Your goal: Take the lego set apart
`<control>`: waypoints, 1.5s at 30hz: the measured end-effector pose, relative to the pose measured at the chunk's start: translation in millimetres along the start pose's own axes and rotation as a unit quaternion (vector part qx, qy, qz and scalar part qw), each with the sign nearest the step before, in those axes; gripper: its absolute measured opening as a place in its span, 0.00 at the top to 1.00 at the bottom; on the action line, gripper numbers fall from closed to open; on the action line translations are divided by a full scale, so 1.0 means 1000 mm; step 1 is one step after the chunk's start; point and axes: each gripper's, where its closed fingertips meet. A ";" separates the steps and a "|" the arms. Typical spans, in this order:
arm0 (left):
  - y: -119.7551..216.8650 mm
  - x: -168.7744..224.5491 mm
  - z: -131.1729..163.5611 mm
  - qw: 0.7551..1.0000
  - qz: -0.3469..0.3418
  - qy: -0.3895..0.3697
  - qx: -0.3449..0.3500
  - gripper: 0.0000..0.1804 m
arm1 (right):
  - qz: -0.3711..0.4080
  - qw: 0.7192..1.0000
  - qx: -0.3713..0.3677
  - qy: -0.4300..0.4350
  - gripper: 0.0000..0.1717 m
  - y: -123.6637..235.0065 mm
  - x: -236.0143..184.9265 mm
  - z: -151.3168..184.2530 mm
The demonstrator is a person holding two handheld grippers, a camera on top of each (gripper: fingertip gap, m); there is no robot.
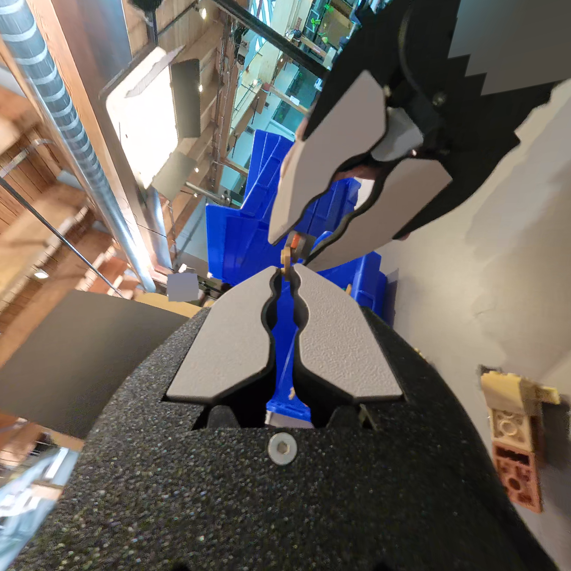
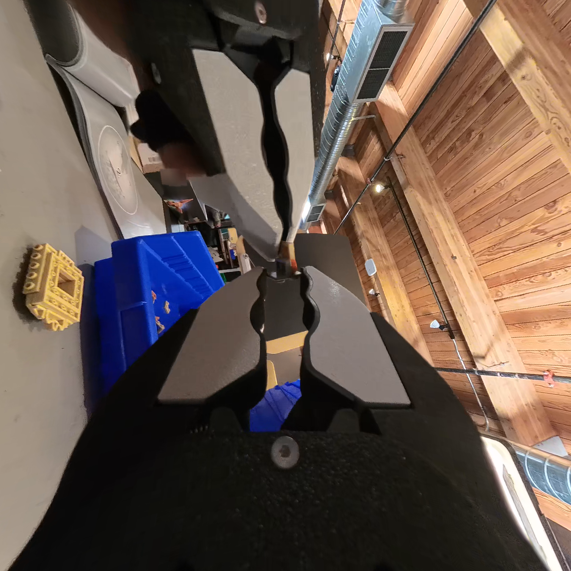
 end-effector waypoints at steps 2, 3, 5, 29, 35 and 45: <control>-0.001 -0.003 0.002 0.998 0.009 0.061 0.002 0.98 | 0.004 1.000 -0.004 0.011 0.89 -0.001 -0.001 0.000; -0.001 -0.003 0.002 0.996 0.017 0.086 0.004 0.97 | 0.007 1.000 -0.007 0.014 0.89 -0.002 -0.002 0.000; -0.002 -0.005 0.006 0.992 0.023 0.122 0.000 0.98 | 0.012 1.000 -0.011 0.014 0.89 -0.003 -0.002 0.000; -0.037 -0.028 0.106 0.926 -0.026 0.332 -0.178 0.82 | 0.018 0.983 -0.124 -0.131 0.88 -0.012 0.001 0.053; -0.017 -0.026 0.014 0.911 0.078 0.401 0.049 0.83 | 0.095 0.981 -0.079 -0.151 0.88 -0.006 0.029 0.037; 0.000 -0.015 -0.031 0.781 0.235 0.547 0.190 0.84 | 0.112 0.972 0.013 -0.205 0.88 0.001 0.040 0.006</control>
Point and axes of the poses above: each gripper's, where its closed fingertips meet, y back along the fingers, z out of its underside, x = y × z across the jaws, and after that the axes turned 3 degrees about y, right-handed
